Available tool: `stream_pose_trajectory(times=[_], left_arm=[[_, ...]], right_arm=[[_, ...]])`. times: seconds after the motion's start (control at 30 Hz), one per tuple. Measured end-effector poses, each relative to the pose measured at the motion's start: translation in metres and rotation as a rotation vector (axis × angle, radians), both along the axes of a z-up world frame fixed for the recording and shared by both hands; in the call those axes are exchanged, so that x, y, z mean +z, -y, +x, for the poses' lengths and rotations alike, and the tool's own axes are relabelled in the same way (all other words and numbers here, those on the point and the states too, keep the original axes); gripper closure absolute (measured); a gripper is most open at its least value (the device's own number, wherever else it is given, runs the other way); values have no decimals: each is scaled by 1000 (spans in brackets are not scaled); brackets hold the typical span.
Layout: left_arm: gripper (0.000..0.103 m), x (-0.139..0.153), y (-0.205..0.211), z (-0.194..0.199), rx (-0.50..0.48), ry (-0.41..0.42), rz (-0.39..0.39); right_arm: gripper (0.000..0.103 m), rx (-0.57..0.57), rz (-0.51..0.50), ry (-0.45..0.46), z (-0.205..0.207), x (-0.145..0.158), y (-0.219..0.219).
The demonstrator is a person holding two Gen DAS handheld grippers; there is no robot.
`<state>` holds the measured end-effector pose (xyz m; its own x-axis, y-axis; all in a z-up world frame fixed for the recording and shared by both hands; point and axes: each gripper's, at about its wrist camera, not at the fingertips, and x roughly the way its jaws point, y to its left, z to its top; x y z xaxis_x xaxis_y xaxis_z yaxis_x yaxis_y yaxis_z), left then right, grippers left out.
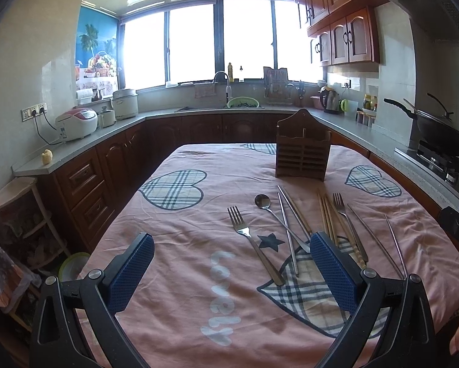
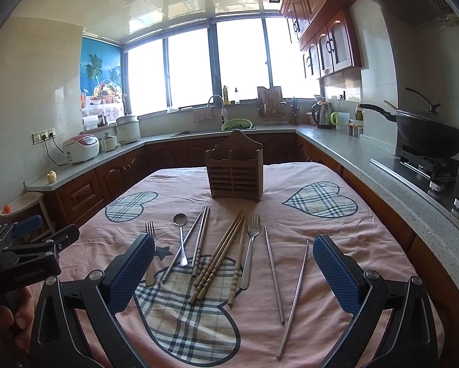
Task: Organize utensils
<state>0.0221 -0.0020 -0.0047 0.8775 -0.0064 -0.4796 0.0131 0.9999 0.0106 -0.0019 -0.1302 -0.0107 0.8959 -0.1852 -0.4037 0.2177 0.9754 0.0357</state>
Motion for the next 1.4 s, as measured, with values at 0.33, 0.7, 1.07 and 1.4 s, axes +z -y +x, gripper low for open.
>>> stream_pose_trajectory(times=[0.33,0.7,1.07,1.4], left_arm=[[3,4,3,68,-76,-165,-27],[23,9,8,162,-135,-297,-58],[46,-20,13,262,-140,-463,-51],[69,-64,27,324,-135,-595,-32]], right_arm=[[0,9,79,-114,35,-13,32],[28,13,212,-301,104,-45,80],[49,19,283,-442,171,-79,114],[65,41,281,-566,213,-109,127]])
